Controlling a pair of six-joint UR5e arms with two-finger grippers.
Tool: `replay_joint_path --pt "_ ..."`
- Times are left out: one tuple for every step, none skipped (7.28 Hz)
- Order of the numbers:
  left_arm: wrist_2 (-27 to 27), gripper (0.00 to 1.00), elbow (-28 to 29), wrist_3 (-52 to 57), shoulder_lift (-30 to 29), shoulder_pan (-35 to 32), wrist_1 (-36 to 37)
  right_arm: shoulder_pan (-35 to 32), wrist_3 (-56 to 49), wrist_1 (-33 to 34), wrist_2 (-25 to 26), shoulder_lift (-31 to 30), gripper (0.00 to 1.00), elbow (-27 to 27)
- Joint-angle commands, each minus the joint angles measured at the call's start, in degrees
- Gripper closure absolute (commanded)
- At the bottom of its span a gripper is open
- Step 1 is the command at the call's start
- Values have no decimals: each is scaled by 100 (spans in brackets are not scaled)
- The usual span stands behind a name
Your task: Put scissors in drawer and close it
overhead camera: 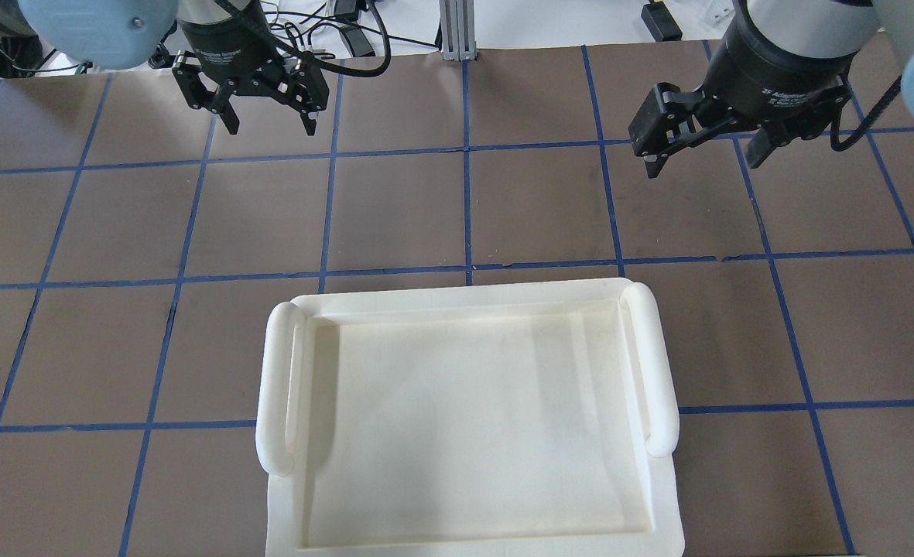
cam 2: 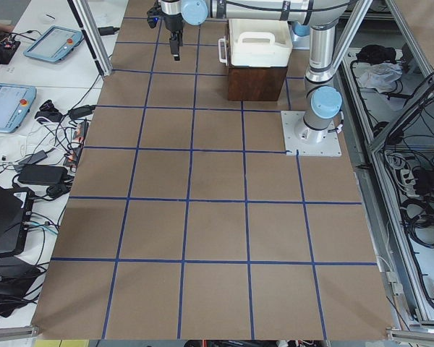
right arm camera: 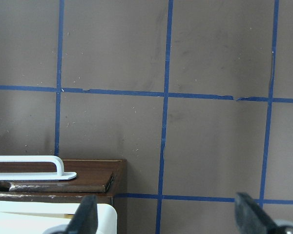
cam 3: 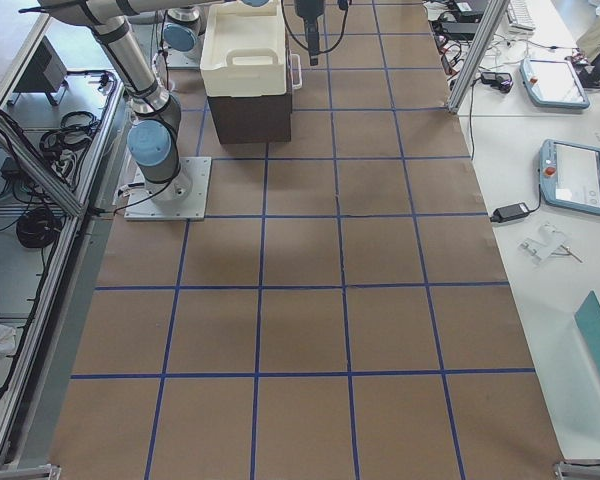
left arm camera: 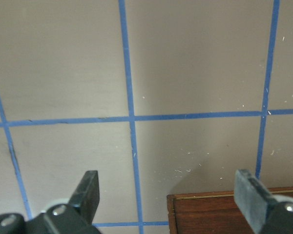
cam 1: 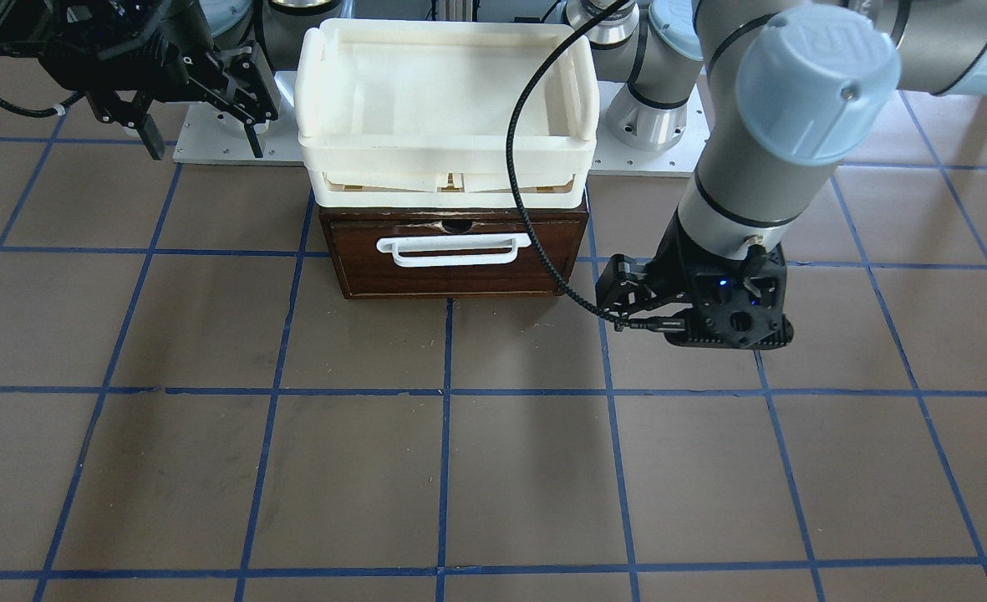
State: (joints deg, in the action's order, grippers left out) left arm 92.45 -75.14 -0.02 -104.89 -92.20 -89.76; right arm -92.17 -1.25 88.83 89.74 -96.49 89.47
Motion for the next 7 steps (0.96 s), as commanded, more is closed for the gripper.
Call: replay_joint_path --pt "-16 0 -27 847 493 559 -137 -3 2 38 0 7 0 9" --pt "-138 0 -123 1298 669 797 -138 -3 -7 47 0 7 0 9" --pt "-409 0 -332 1277 845 835 -147 -3 2 47 0 -1 0 9" --pt "-386 0 -665 990 1021 818 -34 -3 2 47 0 -1 0 9" --pt "-333 0 -964 613 1179 791 63 6 2 47 0 -1 0 17" --pt "-359 0 -1098 661 1311 817 72 6 -7 38 0 -1 0 9" --pt "-333 0 -1108 661 1330 817 73 -3 -7 38 0 -1 0 9"
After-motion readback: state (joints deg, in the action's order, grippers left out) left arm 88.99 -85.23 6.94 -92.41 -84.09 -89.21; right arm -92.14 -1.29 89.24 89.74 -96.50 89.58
